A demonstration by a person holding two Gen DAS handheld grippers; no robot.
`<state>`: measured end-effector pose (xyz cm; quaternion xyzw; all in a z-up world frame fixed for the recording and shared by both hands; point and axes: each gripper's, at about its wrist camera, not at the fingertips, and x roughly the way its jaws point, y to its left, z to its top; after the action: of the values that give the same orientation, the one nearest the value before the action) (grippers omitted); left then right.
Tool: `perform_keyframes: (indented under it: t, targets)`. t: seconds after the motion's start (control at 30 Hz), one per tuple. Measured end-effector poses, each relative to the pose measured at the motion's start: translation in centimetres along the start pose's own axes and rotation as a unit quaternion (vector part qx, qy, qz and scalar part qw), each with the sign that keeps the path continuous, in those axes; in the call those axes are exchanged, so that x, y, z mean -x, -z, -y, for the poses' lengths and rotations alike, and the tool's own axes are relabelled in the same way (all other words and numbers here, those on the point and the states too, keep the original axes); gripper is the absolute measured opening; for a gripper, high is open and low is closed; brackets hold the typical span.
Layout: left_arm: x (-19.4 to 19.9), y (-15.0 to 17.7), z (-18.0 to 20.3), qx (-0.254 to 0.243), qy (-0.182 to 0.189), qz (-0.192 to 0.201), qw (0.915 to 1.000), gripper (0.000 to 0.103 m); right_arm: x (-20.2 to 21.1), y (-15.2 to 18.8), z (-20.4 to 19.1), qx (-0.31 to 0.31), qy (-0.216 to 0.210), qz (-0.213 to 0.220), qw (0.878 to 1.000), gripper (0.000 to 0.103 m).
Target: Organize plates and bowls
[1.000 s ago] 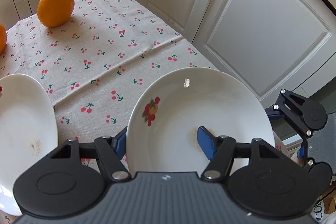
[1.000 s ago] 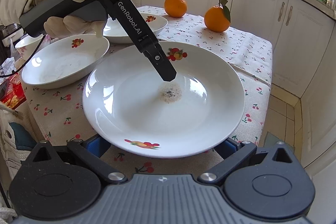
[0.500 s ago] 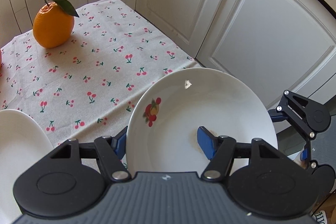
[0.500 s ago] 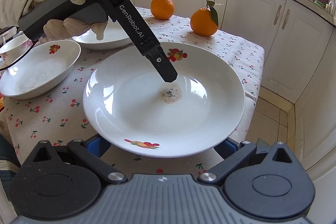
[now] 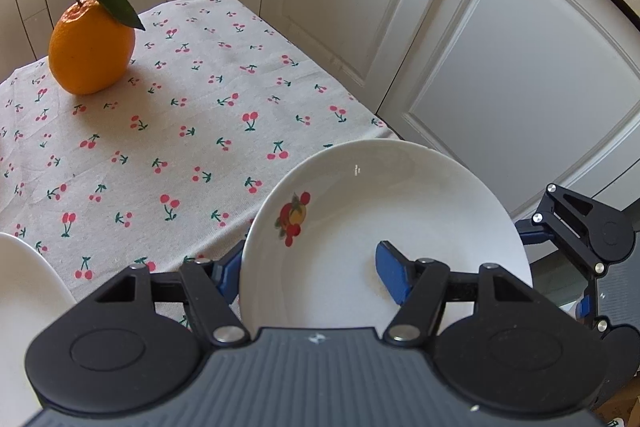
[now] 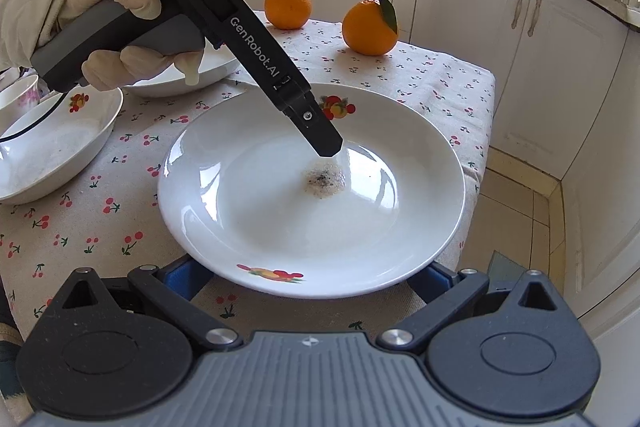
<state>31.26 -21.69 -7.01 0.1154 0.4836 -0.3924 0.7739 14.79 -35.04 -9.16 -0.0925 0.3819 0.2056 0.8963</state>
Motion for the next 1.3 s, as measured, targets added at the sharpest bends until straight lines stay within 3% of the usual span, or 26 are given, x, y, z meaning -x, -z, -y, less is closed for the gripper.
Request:
perform_keyframes:
  t: [0.37, 0.67, 0.97, 1.3]
  targets:
    - [2.0, 0.4, 0.7, -0.014, -0.024, 0.027, 0.9993, 0.076, 1.4, 0.2, -0.3, -0.01, 0.014, 0.004, 1.0, 0.103]
    - [9.2, 3.0, 2.3, -0.015, -0.078, 0.081, 0.9935, 0.083, 6.1, 0.3, -4.0, -0.004, 0.02, 0.047, 0.999, 0.103]
    - [16.0, 8.4, 4.3, -0.004, -0.121, 0.129, 0.9842, 0.089, 8.0, -0.4, -8.5, 0.019, -0.018, 0.093, 0.995, 0.103]
    - [18.2, 17.3, 6.2, 0.003, -0.191, 0.175, 0.9659, 0.091, 7.9, -0.2, -12.1, 0.018, -0.044, 0.107, 0.993, 0.103]
